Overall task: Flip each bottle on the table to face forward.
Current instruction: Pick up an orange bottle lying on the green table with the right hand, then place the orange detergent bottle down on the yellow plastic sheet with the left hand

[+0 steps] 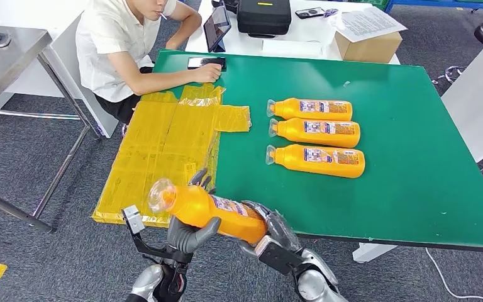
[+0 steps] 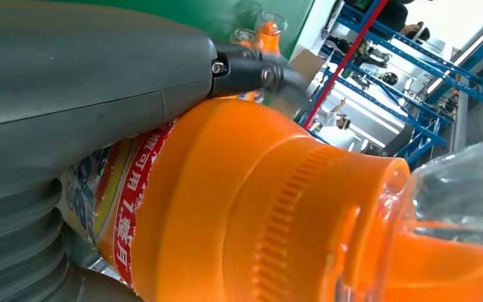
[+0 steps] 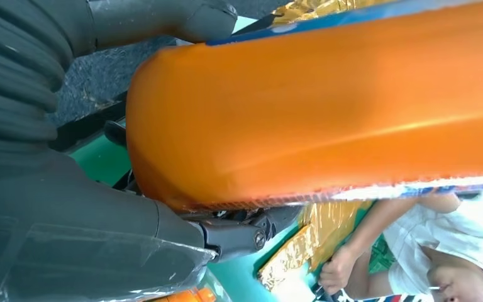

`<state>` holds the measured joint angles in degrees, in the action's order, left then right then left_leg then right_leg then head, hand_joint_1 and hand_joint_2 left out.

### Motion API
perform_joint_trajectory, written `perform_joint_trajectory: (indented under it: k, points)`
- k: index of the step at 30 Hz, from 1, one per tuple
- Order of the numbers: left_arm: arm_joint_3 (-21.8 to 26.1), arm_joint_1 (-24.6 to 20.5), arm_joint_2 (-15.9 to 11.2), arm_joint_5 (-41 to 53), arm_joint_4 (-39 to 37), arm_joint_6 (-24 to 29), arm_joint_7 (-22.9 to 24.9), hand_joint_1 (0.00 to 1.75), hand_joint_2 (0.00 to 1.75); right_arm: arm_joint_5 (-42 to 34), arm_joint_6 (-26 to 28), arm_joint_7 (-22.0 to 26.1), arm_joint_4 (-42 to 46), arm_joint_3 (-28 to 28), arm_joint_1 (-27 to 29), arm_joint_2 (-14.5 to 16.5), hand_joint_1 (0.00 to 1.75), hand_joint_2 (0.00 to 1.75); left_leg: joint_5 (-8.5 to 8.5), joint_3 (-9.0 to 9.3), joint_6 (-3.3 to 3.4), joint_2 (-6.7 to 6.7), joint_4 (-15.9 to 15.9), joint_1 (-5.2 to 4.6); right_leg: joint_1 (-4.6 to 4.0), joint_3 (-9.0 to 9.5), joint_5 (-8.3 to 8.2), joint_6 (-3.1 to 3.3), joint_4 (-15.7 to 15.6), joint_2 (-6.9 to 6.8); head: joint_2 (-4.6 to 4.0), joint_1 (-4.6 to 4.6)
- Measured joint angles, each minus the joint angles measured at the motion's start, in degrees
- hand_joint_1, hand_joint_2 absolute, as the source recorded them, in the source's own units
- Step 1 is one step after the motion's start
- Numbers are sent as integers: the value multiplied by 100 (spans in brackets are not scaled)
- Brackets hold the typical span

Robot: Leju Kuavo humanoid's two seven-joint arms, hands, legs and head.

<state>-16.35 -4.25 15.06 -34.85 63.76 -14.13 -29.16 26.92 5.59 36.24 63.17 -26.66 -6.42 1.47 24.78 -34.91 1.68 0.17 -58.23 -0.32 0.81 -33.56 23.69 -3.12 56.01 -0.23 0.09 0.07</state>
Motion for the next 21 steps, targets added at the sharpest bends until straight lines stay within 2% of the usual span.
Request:
perform_joint_trajectory:
  k: [1, 4, 5, 6, 9, 13, 18, 21]
  points:
    - [2, -9, 3, 1, 0, 13, -2, 175, 175, -1, 3, 0, -21, -19, -3, 8, 147, 175, 0, 0, 0, 0, 0, 0, 0, 0, 0, 0, 0, 0, 0, 0]
    - [12, -18, 4, -8, 0, 51, -7, 175, 175, -2, 9, 2, -92, -78, -5, 38, 34, 175, 0, 0, 0, 0, 0, 0, 0, -1, 0, 0, 0, 0, 0, 0]
    - [18, -20, 5, -28, 0, 71, -1, 175, 175, -5, 5, 8, -117, -102, -5, 50, 6, 175, 0, 0, 0, 0, 0, 0, 0, -1, 0, 0, 0, 0, 0, 0]
    - [26, -23, 7, -62, 0, 89, 11, 175, 175, -16, 0, 20, -139, -131, -4, 66, 0, 175, 0, 0, 0, 1, 0, 0, 0, -2, 0, 0, 1, 0, 0, 0]
    - [49, -33, 13, -235, 1, 97, 87, 175, 175, -132, -34, 83, -201, -206, 2, 148, 0, 175, 0, -2, 0, 1, 0, 0, 0, -4, 0, 0, 1, 0, 0, 0]
    - [85, -62, 15, -447, 11, 60, 167, 175, 175, -238, -76, 161, -273, -272, 1, 225, 0, 0, -1, -2, -1, 0, 0, 1, 0, -4, 0, 0, 1, 0, 0, 0]
    - [168, -41, 29, -560, 179, 161, 239, 175, 175, -226, 168, 301, -309, -329, 9, 250, 0, 0, -1, -3, 0, 1, 0, 0, 0, -4, 0, 0, 1, 0, 0, 0]
    - [283, -23, 35, -457, 345, 683, 214, 175, 175, -132, 505, 333, -292, -329, 62, 247, 0, 0, -1, -3, 0, 0, 0, 0, 0, -4, 0, 0, 0, 0, 0, 1]
